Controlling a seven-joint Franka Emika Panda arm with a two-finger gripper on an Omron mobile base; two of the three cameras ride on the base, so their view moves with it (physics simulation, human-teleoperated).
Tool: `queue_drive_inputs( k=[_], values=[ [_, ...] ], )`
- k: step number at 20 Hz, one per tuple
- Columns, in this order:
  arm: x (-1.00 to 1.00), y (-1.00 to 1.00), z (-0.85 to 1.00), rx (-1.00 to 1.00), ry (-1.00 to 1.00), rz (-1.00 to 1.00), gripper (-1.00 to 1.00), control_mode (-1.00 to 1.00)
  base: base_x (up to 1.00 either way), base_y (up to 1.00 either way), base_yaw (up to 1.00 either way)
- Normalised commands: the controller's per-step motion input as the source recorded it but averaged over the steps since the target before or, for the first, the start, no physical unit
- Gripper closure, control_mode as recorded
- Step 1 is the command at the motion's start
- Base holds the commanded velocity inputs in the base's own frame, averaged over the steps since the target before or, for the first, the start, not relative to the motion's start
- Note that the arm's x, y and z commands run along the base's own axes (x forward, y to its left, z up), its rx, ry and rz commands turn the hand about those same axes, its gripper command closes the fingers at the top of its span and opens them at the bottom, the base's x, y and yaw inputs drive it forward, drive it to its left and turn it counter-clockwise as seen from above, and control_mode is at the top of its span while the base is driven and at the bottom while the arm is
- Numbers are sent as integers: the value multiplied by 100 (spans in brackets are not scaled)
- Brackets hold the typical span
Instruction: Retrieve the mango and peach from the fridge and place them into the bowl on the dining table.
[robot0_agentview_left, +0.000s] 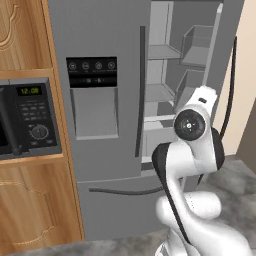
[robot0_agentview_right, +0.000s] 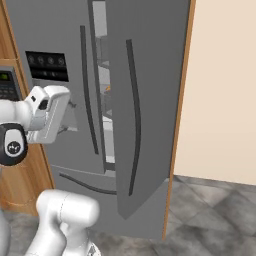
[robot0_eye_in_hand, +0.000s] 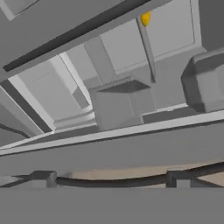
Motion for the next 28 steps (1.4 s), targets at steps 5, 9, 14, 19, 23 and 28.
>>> queue_drive_inputs(
  k=[5, 9, 14, 19, 23, 28],
  values=[
    [59, -5, 0, -5, 8, -2, -100, -100, 0, 0, 0],
    [91, -4, 0, 0, 16, 0, -100, -100, 0, 0, 0],
    [82, 4, 0, -5, 7, 0, -100, -100, 0, 0, 0],
    [83, -8, -11, -3, 6, 0, -100, -100, 0, 0, 0],
    [83, -24, -32, -3, 4, 0, -100, -100, 0, 0, 0],
    [30, -56, -33, -6, 6, -5, -100, -100, 0, 0, 0]
  ],
)
